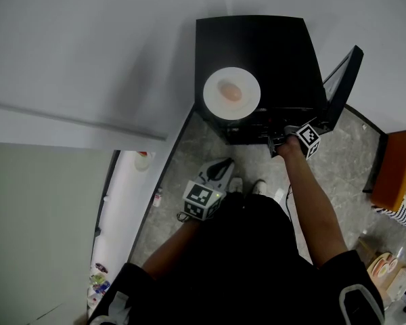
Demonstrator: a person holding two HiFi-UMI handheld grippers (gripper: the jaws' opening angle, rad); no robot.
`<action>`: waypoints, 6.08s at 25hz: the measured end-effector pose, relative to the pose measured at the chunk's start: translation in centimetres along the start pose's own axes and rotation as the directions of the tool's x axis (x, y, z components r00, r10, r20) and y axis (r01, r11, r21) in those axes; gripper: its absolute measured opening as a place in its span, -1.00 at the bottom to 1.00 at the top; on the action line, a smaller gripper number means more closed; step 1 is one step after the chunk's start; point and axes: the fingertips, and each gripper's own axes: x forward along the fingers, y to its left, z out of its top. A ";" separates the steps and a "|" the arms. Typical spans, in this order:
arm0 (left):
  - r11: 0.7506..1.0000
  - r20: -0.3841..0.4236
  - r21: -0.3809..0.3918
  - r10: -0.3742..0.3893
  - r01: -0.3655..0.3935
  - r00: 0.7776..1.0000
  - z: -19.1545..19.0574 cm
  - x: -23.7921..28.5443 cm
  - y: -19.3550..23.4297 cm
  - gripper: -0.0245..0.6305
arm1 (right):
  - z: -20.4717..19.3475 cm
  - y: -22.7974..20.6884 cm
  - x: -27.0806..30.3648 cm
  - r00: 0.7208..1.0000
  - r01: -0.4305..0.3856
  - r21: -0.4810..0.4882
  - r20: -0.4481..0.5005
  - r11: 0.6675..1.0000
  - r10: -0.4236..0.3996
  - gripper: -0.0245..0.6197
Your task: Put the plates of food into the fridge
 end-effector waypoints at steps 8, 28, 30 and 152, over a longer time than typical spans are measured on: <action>1.000 0.018 0.000 0.003 -0.003 1.000 0.3 0.1 0.2 -0.85 | 0.0 0.0 -0.4 1.000 -0.008 0.028 0.007 1.000 0.008 -0.82; 0.999 0.092 -0.048 -0.004 0.009 0.996 1.1 -0.4 -1.0 -0.86 | -1.5 1.5 -5.9 0.993 -0.080 -0.091 -0.091 0.993 0.072 -0.48; 0.999 0.101 -0.047 0.005 0.000 0.995 0.9 -0.6 -0.8 -0.86 | -1.9 1.5 -6.6 0.992 -0.085 -0.093 -0.101 0.992 0.075 -0.48; 0.980 0.083 -0.142 0.155 -0.142 0.984 -2.9 -4.0 0.3 -0.86 | -18.8 7.8 -16.5 0.694 -0.244 -0.011 -0.701 0.970 0.167 -0.78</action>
